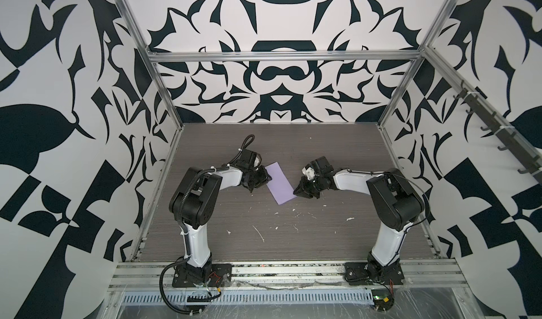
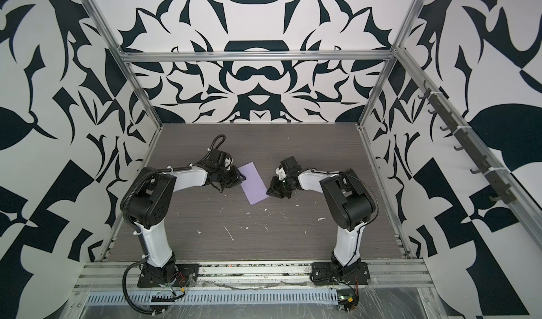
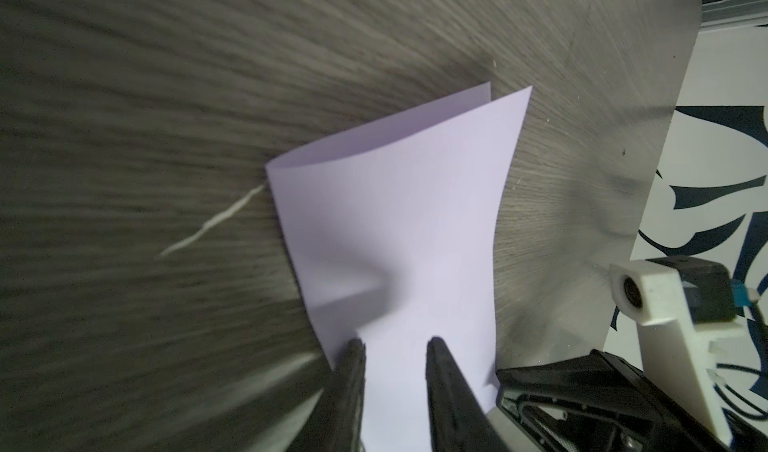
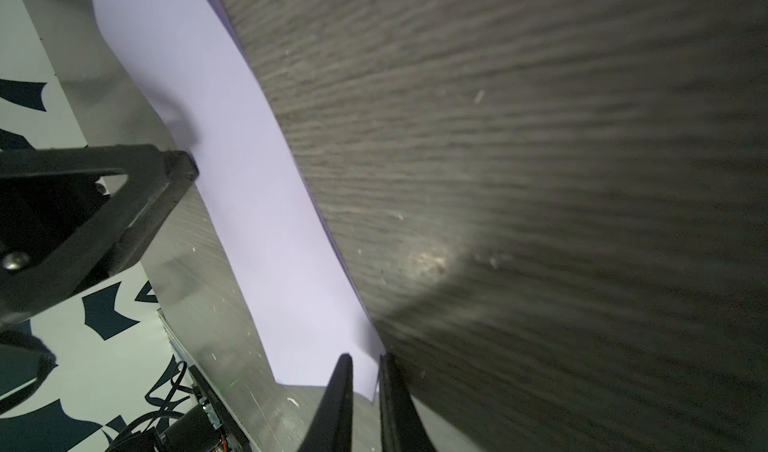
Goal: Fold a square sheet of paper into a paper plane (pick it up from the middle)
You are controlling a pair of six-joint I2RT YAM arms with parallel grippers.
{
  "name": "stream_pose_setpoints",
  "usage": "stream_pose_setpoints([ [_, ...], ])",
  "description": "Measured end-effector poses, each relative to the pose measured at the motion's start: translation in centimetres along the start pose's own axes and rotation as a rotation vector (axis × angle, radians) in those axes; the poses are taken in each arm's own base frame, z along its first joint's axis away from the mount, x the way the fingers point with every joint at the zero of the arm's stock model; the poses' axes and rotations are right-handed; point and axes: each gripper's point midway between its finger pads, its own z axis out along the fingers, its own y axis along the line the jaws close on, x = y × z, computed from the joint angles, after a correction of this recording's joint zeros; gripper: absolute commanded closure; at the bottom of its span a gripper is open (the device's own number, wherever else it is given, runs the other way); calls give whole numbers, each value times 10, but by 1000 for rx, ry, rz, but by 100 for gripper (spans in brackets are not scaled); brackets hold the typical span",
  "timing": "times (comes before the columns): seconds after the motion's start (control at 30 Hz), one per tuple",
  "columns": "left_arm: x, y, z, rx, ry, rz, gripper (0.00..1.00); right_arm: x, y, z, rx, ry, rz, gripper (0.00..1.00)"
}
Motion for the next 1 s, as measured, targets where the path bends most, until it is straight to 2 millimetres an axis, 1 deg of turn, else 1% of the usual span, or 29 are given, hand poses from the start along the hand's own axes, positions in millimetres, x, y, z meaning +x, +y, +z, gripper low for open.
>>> stream_pose_setpoints([
  [0.07,0,0,0,0,0,0,70,1,-1,0,2,1,15,96],
  [0.13,0,0,0,0,0,0,70,1,-1,0,1,0,33,100],
  [0.27,0,0,0,0,0,0,70,1,3,-1,-16,-7,51,100],
  [0.43,0,0,0,0,0,0,70,0,21,-6,-68,-19,36,100],
  [0.67,0,0,0,0,1,0,71,2,54,-2,-169,-22,-6,100],
  [0.73,0,0,0,0,2,0,71,-1,64,2,-199,-23,-16,100],
  [0.83,0,0,0,0,2,0,71,-8,76,12,-233,-27,-29,100],
  [0.9,0,0,0,0,2,0,71,-11,79,22,-244,-23,-29,100],
  [1.0,0,0,0,0,2,0,71,-11,79,33,-248,-12,-22,100],
])
